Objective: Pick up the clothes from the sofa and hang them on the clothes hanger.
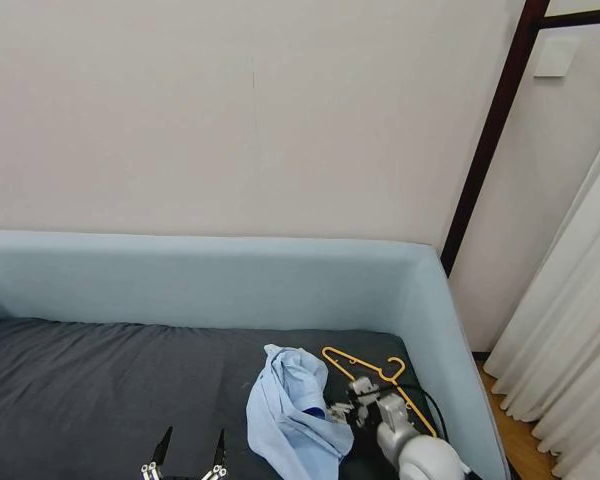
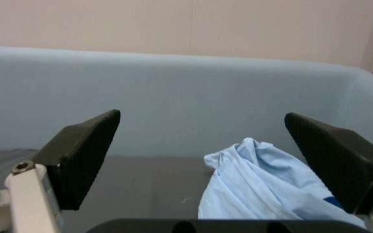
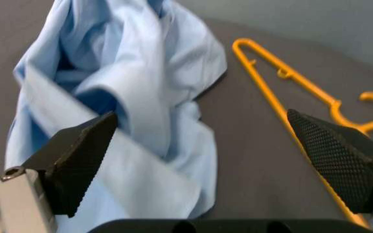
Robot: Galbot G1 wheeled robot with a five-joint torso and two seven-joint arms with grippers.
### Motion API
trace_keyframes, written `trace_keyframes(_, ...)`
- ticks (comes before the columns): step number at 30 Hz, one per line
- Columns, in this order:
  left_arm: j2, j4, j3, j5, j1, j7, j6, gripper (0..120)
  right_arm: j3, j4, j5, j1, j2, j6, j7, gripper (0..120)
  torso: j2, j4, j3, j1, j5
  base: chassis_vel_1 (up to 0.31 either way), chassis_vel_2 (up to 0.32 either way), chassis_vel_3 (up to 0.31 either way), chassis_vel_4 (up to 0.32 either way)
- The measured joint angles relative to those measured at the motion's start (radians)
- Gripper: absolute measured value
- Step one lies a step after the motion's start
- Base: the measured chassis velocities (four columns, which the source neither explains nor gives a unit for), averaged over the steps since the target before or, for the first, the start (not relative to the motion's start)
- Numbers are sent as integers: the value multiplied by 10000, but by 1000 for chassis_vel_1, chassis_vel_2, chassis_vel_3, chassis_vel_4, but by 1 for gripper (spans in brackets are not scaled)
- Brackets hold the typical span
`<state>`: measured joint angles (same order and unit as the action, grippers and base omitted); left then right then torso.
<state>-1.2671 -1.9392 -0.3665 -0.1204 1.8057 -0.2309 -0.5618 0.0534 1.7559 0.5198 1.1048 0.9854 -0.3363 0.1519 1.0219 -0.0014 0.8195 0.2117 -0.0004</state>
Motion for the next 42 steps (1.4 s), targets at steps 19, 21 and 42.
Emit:
trace_keyframes(19,67,53,39,-29,2,-8,18,100,262,-2021,788,-883,1578,126,503,100,0,3,1,1,-5,0,0,0,0)
trace_keyframes(21,64,57,39,-30,4,-8,18,100,279,-2074,846,-908,1606,115,509,100,0,3,1,1,-3,0,0,0,0)
trace_keyframes(42,31,-35,42,-40,44,-20,28,100,317,-2173,575,-958,1464,308,377,95,0,2,1,1,-2,0,0,0,0)
